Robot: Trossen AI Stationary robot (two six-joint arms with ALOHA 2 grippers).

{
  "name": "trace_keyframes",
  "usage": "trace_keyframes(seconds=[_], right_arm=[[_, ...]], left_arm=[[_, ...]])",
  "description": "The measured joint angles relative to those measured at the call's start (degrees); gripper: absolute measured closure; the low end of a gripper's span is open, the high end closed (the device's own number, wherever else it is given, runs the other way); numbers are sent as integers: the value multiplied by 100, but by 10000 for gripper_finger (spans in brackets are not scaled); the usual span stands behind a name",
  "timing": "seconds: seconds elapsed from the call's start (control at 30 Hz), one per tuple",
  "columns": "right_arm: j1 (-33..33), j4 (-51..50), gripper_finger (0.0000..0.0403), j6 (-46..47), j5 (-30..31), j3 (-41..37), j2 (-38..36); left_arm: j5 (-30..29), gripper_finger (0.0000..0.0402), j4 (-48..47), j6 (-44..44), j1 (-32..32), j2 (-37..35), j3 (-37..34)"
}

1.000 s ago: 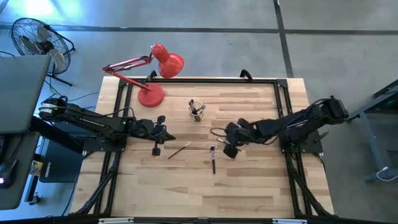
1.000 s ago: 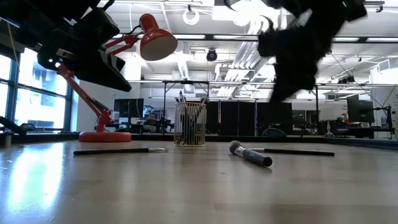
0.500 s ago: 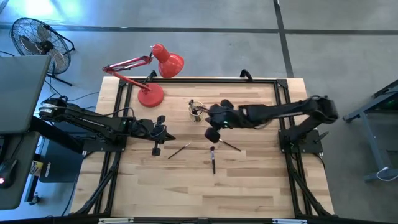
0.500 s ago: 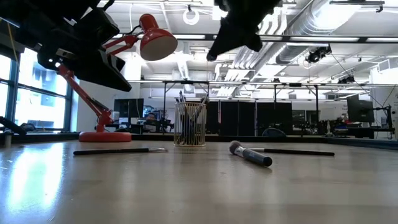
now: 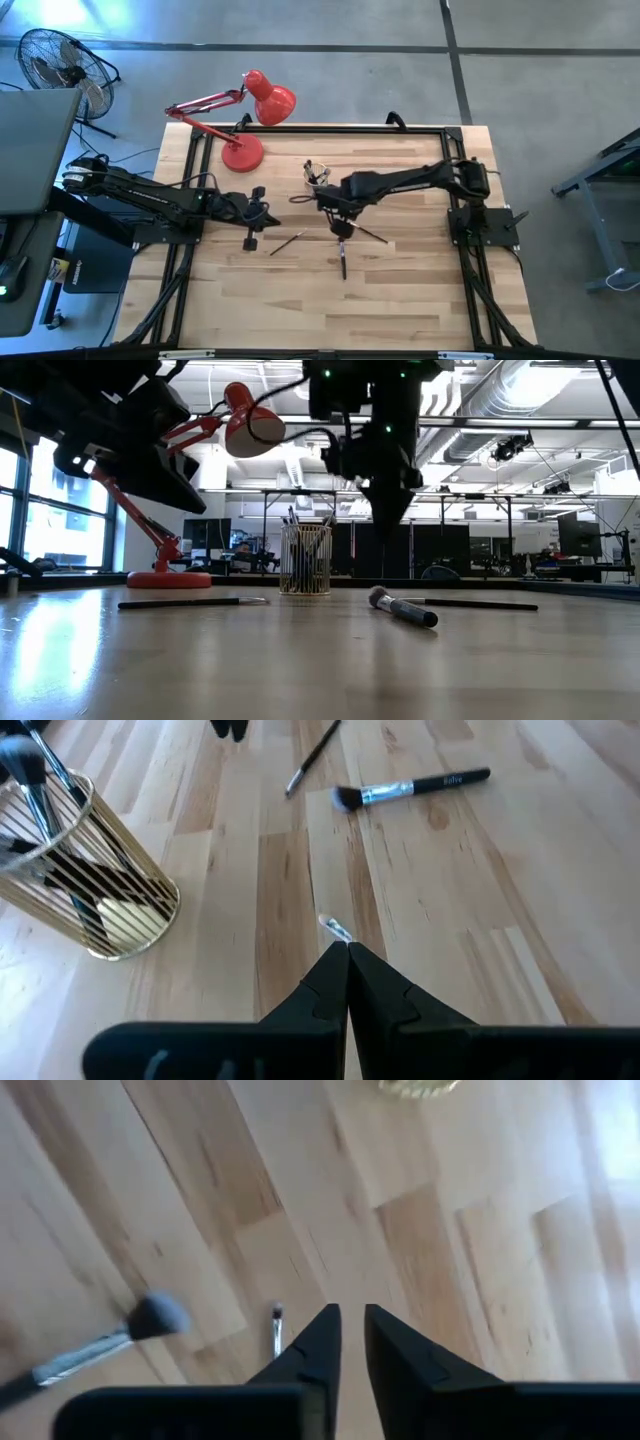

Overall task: Put items in baskets/containers
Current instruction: Put the black eyeshadow brush into the gold pen holder

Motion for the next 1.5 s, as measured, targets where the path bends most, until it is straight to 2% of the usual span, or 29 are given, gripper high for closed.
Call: trace_keyframes(seconds=[0.2,0.37,0.8,0.97,1.17,1.33,1.5], right_arm=[[7,385,310,1,-366,-548,4],[5,1004,287,47,-733,-1005,6],[-2,1934,285,8,-463,-1715,-9],[-30,2043,305,54,-613,-1902,-40],[-30,2282,390,243,-674,-2056,-40],[-17,2534,395,502,-689,-2048,-78],[35,2547,400,514,-446,-2025,-224]], left_arm=[[0,401,-119,-10,0,0,0],[-2,401,-116,-34,0,0,0],[-9,401,-113,-114,0,0,0],[-11,401,-103,-113,0,0,0],[-13,401,-103,-115,0,0,0],[-13,401,-101,-142,0,0,0],[-7,401,-101,-313,0,0,2]])
